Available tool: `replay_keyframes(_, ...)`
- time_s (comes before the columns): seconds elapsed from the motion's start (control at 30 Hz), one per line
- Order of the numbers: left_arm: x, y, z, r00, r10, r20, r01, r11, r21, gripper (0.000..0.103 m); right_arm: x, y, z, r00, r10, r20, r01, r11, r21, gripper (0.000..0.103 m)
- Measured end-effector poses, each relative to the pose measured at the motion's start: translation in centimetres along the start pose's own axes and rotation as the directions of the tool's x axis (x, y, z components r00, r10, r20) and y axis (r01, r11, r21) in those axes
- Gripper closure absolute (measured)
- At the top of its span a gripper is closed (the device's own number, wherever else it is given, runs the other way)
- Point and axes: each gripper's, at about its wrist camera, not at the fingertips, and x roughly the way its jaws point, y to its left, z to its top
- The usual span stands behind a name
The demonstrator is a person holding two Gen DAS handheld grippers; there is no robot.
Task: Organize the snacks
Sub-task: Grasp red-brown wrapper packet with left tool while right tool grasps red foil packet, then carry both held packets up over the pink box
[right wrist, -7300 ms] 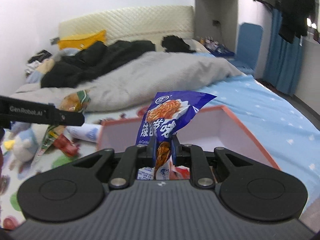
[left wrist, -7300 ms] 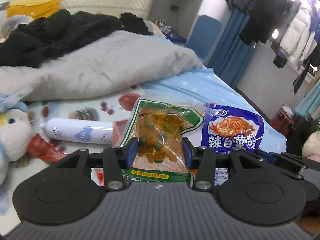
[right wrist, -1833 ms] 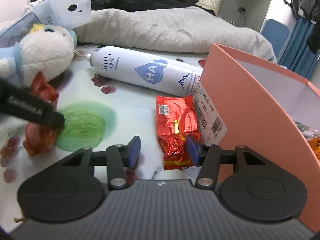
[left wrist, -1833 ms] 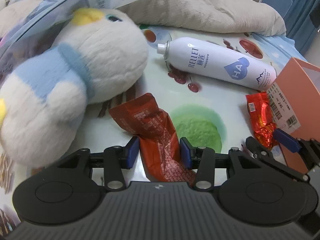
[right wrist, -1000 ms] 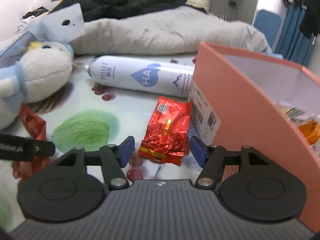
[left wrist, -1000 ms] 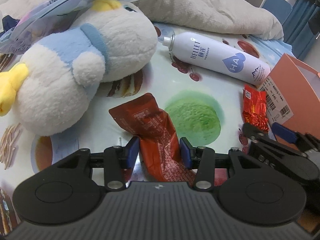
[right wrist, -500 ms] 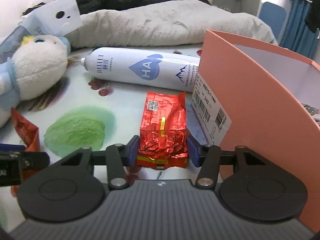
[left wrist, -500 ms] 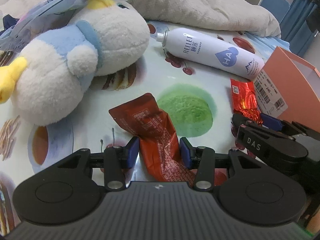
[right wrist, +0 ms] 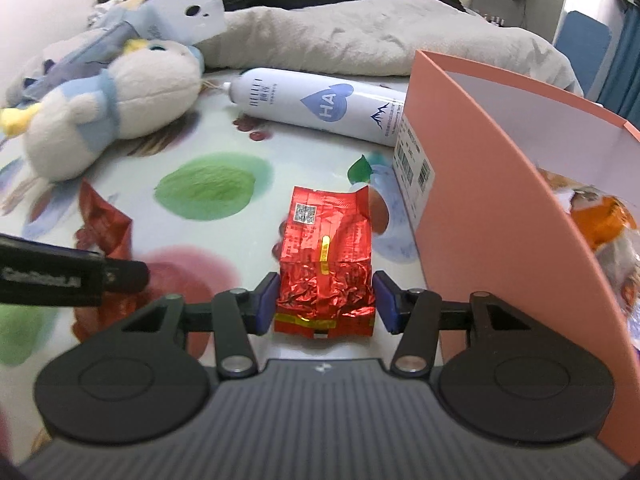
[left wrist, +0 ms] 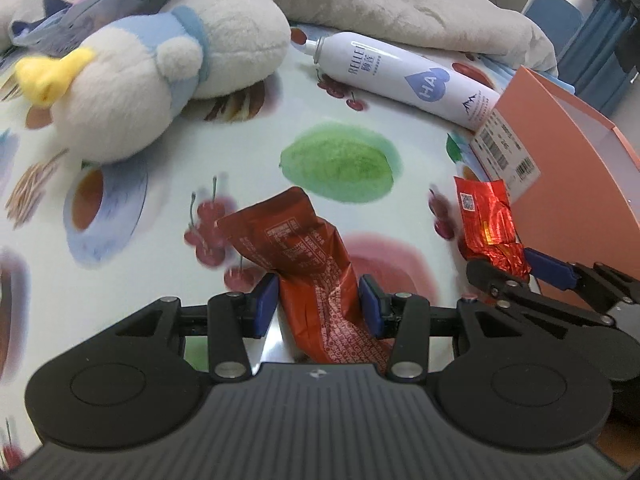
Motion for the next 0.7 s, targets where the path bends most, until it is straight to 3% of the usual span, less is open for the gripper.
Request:
replay_keyframes(0.27,-3.0,-0.6,-1.8,1.0,-0.009,0.022,0.01,0.999,-0.038,0.053,-4.2,-0.6,-0.4,0.997,0.072,0.022,-0.071,0.997,-0.009,0.05)
replay_keyframes(0.47,-6.3,-1.6,-1.2,0.998,-0.031,0.063,0.033,0.999,-0.03,0.065,-7.5,-1.8,0.8,0.991,0.124,0.057,-0.125,0.992,0.012,0.05)
replay_keyframes(0.53,-6.8,-2.0,-0.7,0.997,-0.029,0.065,0.031,0.999,-0.027,0.074,-8.5,-2.5,1.4,0.988,0.135,0.075,-0.137,0.99,0.03,0.05)
replay_keyframes(0.7,-7.2,-2.2,-0.1,0.995,-0.048,0.084,0.053,0.997,-0.055,0.074,-9.7,-3.8,2.3,0.985,0.136,0.108,-0.141,0.989,0.037,0.05)
